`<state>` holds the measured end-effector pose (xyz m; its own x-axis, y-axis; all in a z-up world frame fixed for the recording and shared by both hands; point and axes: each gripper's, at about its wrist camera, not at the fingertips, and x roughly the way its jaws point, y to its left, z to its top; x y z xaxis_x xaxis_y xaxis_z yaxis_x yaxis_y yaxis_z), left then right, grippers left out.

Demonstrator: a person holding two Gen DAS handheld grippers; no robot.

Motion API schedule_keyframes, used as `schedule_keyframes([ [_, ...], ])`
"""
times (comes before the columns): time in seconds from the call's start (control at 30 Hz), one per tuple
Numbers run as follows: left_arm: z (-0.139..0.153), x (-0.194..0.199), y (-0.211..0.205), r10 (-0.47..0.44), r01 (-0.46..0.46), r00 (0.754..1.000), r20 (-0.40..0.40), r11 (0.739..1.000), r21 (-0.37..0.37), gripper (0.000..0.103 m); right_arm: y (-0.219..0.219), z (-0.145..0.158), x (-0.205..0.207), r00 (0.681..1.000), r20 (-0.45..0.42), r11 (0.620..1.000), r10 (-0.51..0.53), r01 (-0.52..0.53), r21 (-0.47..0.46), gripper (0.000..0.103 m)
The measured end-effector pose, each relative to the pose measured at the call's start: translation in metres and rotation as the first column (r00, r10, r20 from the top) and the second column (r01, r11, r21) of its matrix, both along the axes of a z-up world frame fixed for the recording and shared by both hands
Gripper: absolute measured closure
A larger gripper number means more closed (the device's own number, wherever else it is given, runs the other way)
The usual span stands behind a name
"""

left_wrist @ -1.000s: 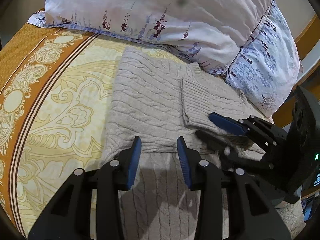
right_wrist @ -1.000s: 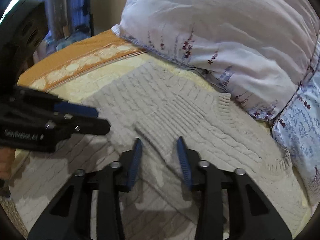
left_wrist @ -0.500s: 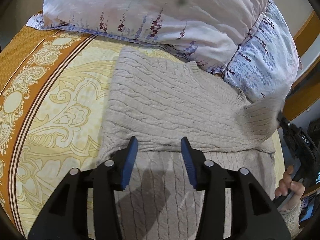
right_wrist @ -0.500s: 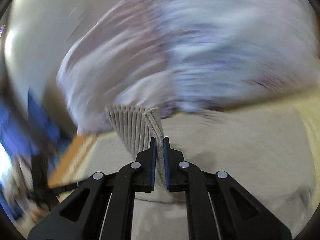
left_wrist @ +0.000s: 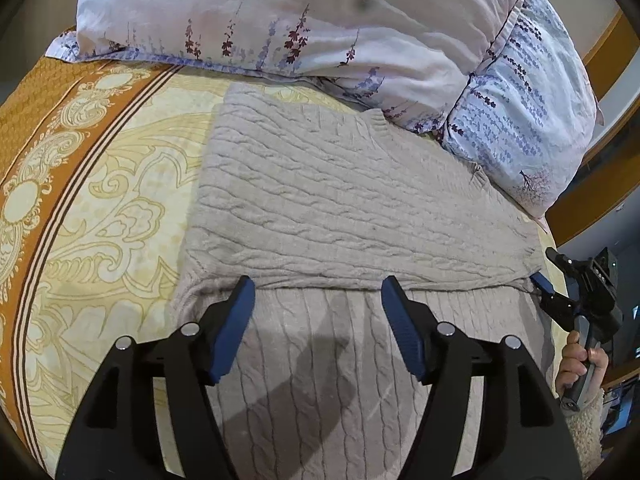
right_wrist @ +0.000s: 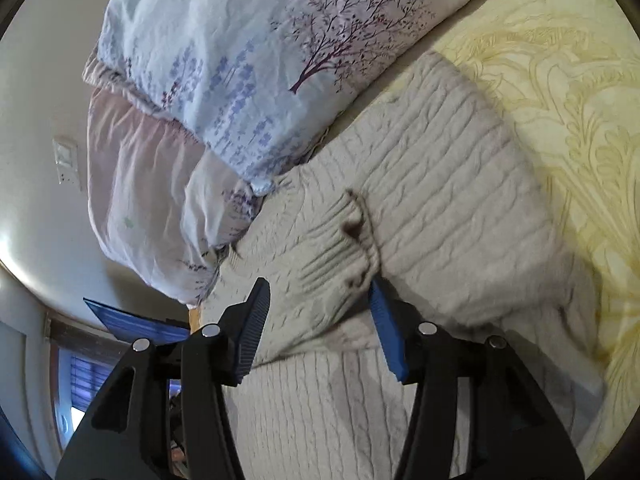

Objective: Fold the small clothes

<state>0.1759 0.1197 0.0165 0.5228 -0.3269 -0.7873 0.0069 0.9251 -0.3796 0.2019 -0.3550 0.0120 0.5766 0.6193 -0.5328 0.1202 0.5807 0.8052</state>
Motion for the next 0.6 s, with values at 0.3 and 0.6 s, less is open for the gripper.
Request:
schedule_keyframes([
  [0.3,0.000,0.000,0.001,-0.003,0.003,1.000,-0.005,1.000,-0.009,0.036,0.010,0.009,-0.001,0.998,0.066,0.992,0.007,0.001,-0.130,0.095],
  [0.6,0.001,-0.002,0.005,-0.018,0.017,1.000,-0.010,0.999,-0.041,0.036,0.015,0.004,-0.004,1.000,-0.001,0.953,-0.022,0.021,-0.302,0.095],
])
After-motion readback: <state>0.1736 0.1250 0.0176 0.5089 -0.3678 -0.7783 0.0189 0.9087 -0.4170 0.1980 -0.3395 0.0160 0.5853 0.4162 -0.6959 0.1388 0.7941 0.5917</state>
